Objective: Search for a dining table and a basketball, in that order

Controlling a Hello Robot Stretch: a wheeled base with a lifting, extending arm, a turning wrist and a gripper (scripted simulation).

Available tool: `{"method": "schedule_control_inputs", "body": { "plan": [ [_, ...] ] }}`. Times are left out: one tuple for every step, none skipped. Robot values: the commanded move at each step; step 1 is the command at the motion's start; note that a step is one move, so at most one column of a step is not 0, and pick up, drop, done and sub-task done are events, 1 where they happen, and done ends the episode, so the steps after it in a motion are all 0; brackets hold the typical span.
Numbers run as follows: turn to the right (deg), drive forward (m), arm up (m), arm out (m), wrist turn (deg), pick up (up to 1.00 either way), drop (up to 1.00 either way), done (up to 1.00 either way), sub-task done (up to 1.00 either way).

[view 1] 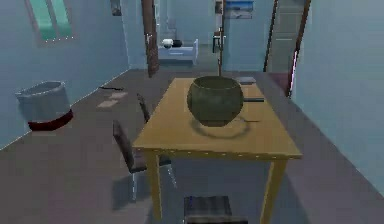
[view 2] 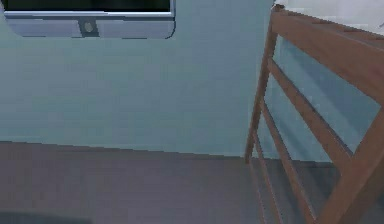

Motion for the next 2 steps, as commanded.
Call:
{"method": "schedule_control_inputs", "body": {
  "plan": [
    [-45.0,0.0,0.0,0.0,0.0,0.0,0.0,0.0,0.0],
    [0.0,1.0,0.0,0.0,0.0,0.0,0.0,0.0,0.0]
  ]
}}
